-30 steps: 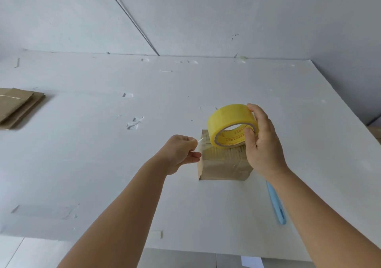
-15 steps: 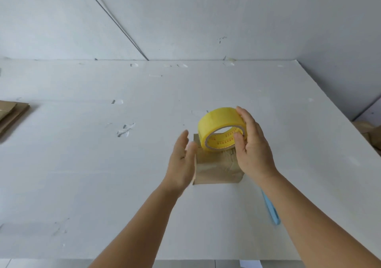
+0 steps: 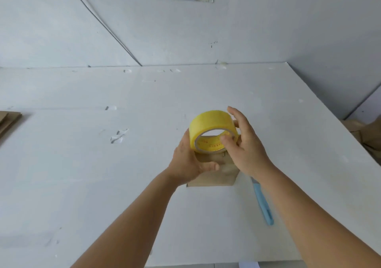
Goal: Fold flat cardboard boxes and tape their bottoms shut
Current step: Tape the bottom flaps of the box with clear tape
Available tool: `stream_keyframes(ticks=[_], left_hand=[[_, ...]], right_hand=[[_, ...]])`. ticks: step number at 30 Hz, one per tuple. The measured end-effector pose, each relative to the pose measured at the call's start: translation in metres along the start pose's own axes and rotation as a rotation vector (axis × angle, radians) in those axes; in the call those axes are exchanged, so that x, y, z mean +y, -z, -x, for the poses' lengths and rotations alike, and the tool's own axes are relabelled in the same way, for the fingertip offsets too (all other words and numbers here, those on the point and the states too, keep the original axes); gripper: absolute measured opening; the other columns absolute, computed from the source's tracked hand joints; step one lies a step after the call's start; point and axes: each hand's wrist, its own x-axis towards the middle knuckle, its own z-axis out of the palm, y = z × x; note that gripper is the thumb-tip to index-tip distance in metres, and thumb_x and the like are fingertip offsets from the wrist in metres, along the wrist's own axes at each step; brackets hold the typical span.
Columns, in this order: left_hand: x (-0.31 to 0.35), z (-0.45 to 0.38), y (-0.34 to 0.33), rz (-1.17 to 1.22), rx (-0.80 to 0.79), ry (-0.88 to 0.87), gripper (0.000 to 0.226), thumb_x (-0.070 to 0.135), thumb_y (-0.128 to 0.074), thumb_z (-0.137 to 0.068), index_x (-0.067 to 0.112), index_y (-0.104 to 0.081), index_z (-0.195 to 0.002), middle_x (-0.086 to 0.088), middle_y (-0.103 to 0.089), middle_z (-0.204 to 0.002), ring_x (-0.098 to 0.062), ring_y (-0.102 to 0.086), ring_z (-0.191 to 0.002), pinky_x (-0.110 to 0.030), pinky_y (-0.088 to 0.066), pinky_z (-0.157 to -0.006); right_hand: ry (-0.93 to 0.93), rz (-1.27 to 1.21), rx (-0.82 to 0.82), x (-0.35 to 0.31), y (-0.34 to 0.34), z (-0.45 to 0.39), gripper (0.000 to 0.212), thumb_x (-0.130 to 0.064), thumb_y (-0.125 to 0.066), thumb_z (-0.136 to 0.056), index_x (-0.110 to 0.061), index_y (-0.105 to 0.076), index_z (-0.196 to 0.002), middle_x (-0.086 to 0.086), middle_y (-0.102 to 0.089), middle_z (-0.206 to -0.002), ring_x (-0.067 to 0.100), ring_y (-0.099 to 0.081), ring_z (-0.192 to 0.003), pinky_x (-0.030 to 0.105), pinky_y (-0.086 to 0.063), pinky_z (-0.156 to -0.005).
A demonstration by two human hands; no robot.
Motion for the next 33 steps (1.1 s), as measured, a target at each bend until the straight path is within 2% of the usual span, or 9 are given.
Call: stream_keyframes(ticks=[2, 4, 6, 9, 11, 14, 24, 29, 33], left_hand=[[-0.008, -0.001, -0.002, -0.012, 0.035, -0.033, 0.1, 0.051, -0.081, -0.043, 0.022, -0.039, -0.129, 0.013, -0.052, -0.122, -0.014, -0.051, -0.119, -0.047, -0.043, -0.1], [-0.012, -0.003, -0.002, -0.033, 0.04, -0.036, 0.096, 0.051, -0.082, -0.043, 0.023, -0.042, -0.125, 0.012, -0.054, -0.116, -0.017, -0.054, -0.114, -0.047, -0.045, -0.096], [-0.013, -0.004, 0.0, -0.053, 0.037, -0.044, 0.098, 0.053, -0.083, -0.043, 0.02, -0.044, -0.126, 0.01, -0.056, -0.116, -0.016, -0.054, -0.114, -0.047, -0.045, -0.096], [-0.011, -0.006, 0.004, -0.166, 0.003, -0.063, 0.112, 0.061, -0.078, -0.045, 0.022, -0.033, -0.14, 0.013, -0.051, -0.127, -0.016, -0.047, -0.123, -0.047, -0.039, -0.102], [-0.011, -0.007, 0.005, -0.268, -0.028, -0.035, 0.123, 0.066, -0.075, -0.048, 0.022, -0.017, -0.148, 0.012, -0.042, -0.136, -0.015, -0.038, -0.128, -0.048, -0.032, -0.108], [-0.014, -0.008, 0.005, -0.345, -0.029, -0.013, 0.122, 0.063, -0.076, -0.052, 0.03, -0.008, -0.149, 0.02, -0.033, -0.129, -0.006, -0.03, -0.119, -0.043, -0.026, -0.111], [-0.019, -0.011, 0.007, -0.421, -0.042, -0.032, 0.115, 0.06, -0.08, -0.06, 0.03, -0.01, -0.148, 0.021, -0.031, -0.128, -0.004, -0.029, -0.119, -0.037, -0.019, -0.109], [-0.018, -0.011, 0.009, -0.442, -0.049, -0.013, 0.117, 0.069, -0.072, -0.054, 0.031, -0.013, -0.147, 0.022, -0.031, -0.128, -0.003, -0.029, -0.119, -0.035, -0.018, -0.108], [-0.019, -0.012, 0.009, -0.447, -0.06, -0.011, 0.113, 0.065, -0.074, -0.057, 0.031, -0.014, -0.146, 0.021, -0.032, -0.128, -0.005, -0.03, -0.119, -0.036, -0.019, -0.108]], right_hand=[[-0.045, -0.142, -0.116, -0.006, 0.007, -0.006, 0.055, -0.052, -0.062, -0.075, -0.059, -0.037, -0.124, -0.005, -0.05, -0.122, 0.009, -0.053, -0.11, 0.036, -0.048, -0.092], [-0.067, -0.245, -0.232, -0.009, 0.01, -0.012, 0.054, -0.064, -0.063, -0.067, -0.056, -0.045, -0.117, -0.006, -0.055, -0.115, 0.012, -0.055, -0.11, 0.034, -0.048, -0.092], [-0.087, -0.334, -0.242, -0.01, 0.007, -0.016, 0.039, -0.063, -0.062, -0.068, -0.054, -0.054, -0.104, -0.014, -0.06, -0.093, 0.013, -0.06, -0.096, 0.026, -0.049, -0.084], [-0.114, -0.445, -0.176, -0.01, 0.01, -0.024, 0.021, -0.053, -0.06, -0.078, -0.042, -0.063, -0.095, -0.024, -0.062, -0.071, 0.0, -0.061, -0.077, 0.011, -0.047, -0.068], [-0.122, -0.454, -0.145, -0.007, 0.023, -0.029, 0.021, -0.049, -0.063, -0.079, -0.034, -0.066, -0.094, -0.024, -0.065, -0.072, -0.007, -0.061, -0.073, 0.009, -0.045, -0.067], [-0.152, -0.384, -0.133, 0.0, 0.044, -0.035, 0.008, -0.039, -0.065, -0.083, -0.039, -0.072, -0.084, -0.021, -0.068, -0.078, -0.007, -0.062, -0.077, 0.017, -0.045, -0.075], [-0.195, 0.022, -0.183, 0.022, 0.08, -0.043, 0.023, -0.053, -0.06, -0.067, -0.04, -0.072, -0.081, -0.017, -0.07, -0.082, 0.005, -0.064, -0.085, 0.028, -0.049, -0.082], [-0.226, 0.166, -0.178, 0.034, 0.087, -0.037, 0.005, -0.044, -0.067, -0.076, -0.041, -0.071, -0.076, -0.018, -0.068, -0.076, 0.006, -0.063, -0.083, 0.023, -0.045, -0.071], [-0.284, 0.203, -0.179, 0.044, 0.085, -0.029, 0.008, -0.043, -0.066, -0.079, -0.037, -0.071, -0.08, -0.013, -0.068, -0.087, 0.009, -0.061, -0.088, 0.026, -0.046, -0.075]])
